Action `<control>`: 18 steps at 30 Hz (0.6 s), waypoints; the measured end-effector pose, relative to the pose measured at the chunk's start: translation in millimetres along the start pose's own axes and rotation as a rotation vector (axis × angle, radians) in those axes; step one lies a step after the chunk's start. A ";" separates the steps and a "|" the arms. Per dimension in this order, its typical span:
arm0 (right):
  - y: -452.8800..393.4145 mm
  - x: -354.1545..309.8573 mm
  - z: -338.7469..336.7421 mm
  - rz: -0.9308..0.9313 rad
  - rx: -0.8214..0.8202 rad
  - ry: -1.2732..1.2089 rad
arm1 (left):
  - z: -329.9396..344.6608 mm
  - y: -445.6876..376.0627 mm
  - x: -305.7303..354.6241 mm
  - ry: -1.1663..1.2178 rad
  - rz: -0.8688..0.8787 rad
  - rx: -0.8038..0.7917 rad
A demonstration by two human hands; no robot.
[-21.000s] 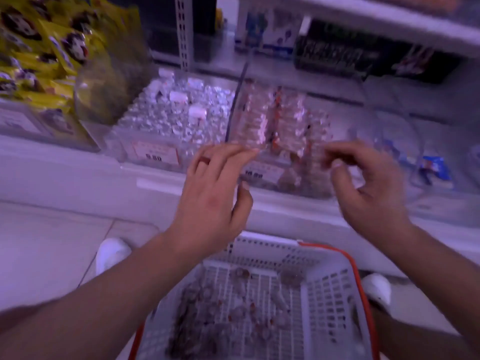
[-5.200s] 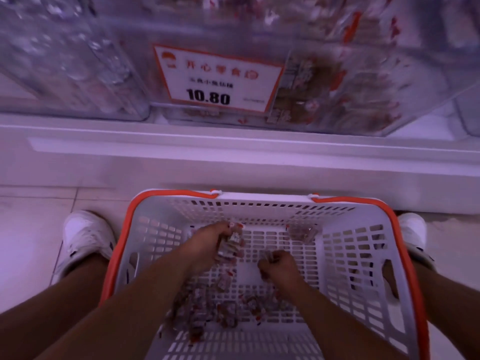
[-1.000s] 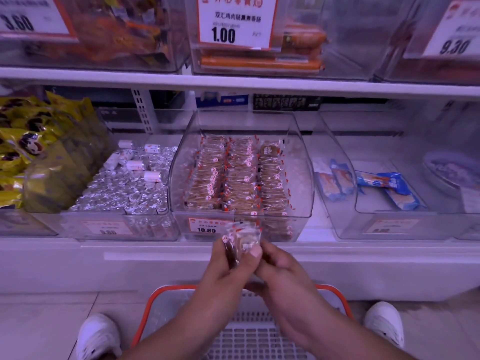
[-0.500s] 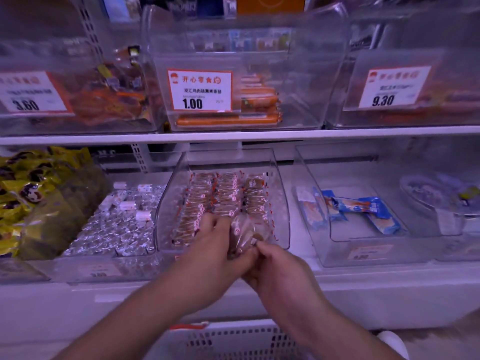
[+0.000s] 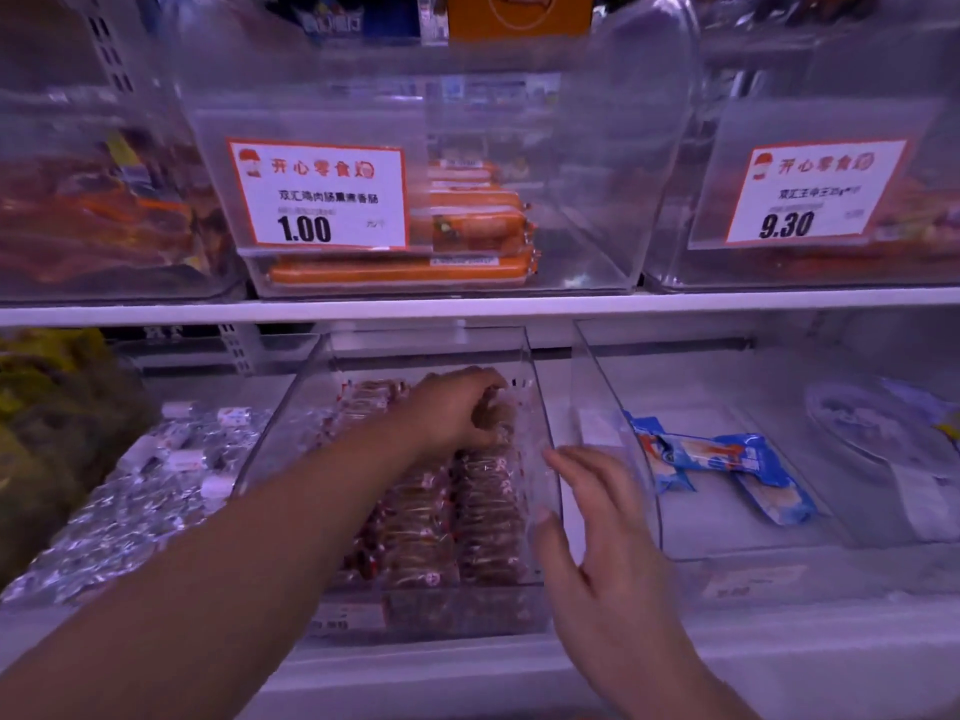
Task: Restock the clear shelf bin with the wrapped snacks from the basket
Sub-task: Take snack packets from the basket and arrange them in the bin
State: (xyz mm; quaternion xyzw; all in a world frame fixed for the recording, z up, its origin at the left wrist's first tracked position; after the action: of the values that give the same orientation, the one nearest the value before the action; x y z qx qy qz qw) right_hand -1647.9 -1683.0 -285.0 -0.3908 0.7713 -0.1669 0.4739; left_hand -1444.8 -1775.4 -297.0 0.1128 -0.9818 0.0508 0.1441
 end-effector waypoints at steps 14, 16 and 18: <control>3.8 20.2 38.1 0.073 -0.130 -0.058 | 52.0 -23.9 2.7 -0.526 0.094 -0.150; 5.5 20.4 37.8 0.067 -0.133 -0.055 | 50.1 -24.6 -2.9 -0.510 0.070 -0.170; 6.9 19.7 38.0 0.067 -0.135 -0.059 | 49.6 -26.5 -12.0 -0.507 0.025 -0.208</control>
State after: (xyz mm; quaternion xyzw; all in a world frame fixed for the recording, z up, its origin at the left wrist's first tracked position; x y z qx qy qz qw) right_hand -1623.1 -1689.3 -320.0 -0.4006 0.7791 -0.0868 0.4743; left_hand -1440.8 -1805.1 -346.0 0.0943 -0.9878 -0.0783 -0.0960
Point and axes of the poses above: each hand's wrist, its own y-axis away from the middle knuckle, its own z-axis out of the palm, x = y × z, the point moved 8 cm from there along -y, towards the middle knuckle, and after that the axes turned 12 degrees about -z, right-handed, at the moved point
